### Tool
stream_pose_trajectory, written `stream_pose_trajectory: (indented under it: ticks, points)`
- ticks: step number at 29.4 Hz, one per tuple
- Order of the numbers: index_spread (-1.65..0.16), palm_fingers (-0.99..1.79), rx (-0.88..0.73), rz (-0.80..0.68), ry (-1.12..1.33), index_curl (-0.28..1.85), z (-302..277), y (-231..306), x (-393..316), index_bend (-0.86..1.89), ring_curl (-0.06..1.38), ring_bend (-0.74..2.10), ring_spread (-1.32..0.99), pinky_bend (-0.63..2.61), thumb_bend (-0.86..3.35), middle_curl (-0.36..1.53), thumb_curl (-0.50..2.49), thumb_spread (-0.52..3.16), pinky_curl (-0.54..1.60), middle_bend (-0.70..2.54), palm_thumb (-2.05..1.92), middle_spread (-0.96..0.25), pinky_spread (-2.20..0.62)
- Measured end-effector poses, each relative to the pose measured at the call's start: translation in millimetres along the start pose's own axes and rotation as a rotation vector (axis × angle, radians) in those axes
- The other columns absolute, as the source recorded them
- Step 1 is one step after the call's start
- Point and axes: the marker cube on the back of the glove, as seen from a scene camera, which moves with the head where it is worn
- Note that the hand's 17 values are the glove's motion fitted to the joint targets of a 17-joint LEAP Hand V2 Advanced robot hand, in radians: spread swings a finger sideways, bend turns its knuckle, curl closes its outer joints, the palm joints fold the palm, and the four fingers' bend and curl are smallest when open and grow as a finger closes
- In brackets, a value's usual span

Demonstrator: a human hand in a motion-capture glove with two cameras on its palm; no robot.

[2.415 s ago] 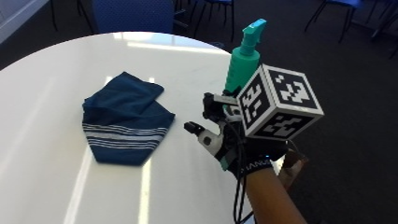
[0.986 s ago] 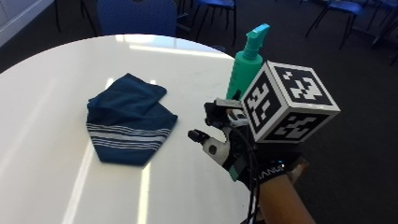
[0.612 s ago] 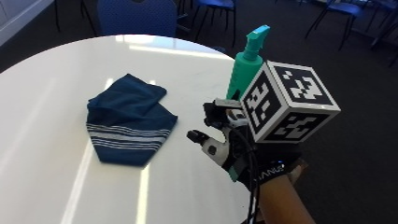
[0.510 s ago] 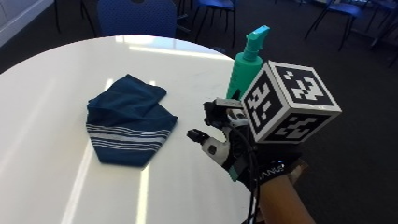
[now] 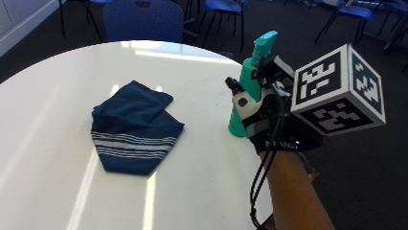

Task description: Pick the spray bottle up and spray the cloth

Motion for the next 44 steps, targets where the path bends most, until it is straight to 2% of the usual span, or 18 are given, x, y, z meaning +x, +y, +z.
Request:
stream_pose_trajectory:
  ticks: [4,11,17,25,32,36,39,44]
  points:
    - [-0.40,0.73,0.032,0.082,-0.062,0.32,-2,-20,7,0.12,0.35,0.39,-0.04,0.20,-0.01,0.35,0.31,1.25,0.27,0.19,0.47,-0.06,0.14]
    - [-0.38,0.68,0.101,0.138,-0.158,0.30,7,-39,16,0.12,0.36,0.38,-0.03,0.24,0.00,0.35,0.32,1.25,0.31,0.18,0.51,-0.05,0.13]
    - [-0.38,0.63,0.076,0.188,-0.342,0.31,18,-54,23,0.16,0.35,0.33,-0.02,0.24,-0.01,0.34,0.33,1.24,0.32,0.17,0.54,-0.03,0.14]
    - [-0.36,0.60,0.084,0.259,-0.399,0.32,25,-70,31,0.18,0.33,0.28,0.00,0.24,-0.01,0.33,0.35,1.23,0.33,0.17,0.56,-0.01,0.16]
    - [-0.35,0.68,0.065,0.303,-0.446,0.35,36,-84,39,0.21,0.33,0.26,-0.01,0.18,0.01,0.33,0.38,1.19,0.31,0.18,0.66,-0.01,0.16]
    - [-0.33,0.78,0.099,0.345,-0.482,0.37,35,-97,39,0.24,0.33,0.26,-0.03,0.12,0.02,0.35,0.40,1.14,0.29,0.22,0.73,-0.03,0.15]
    - [-0.32,0.95,0.116,0.358,-0.506,0.39,33,-105,36,0.30,0.33,0.30,-0.06,0.06,0.04,0.37,0.43,1.08,0.24,0.28,0.82,-0.06,0.13]
    - [-0.31,1.03,0.179,0.358,-0.529,0.43,36,-112,35,0.33,0.36,0.36,-0.09,0.07,0.02,0.39,0.48,0.96,0.22,0.30,0.88,-0.09,0.10]
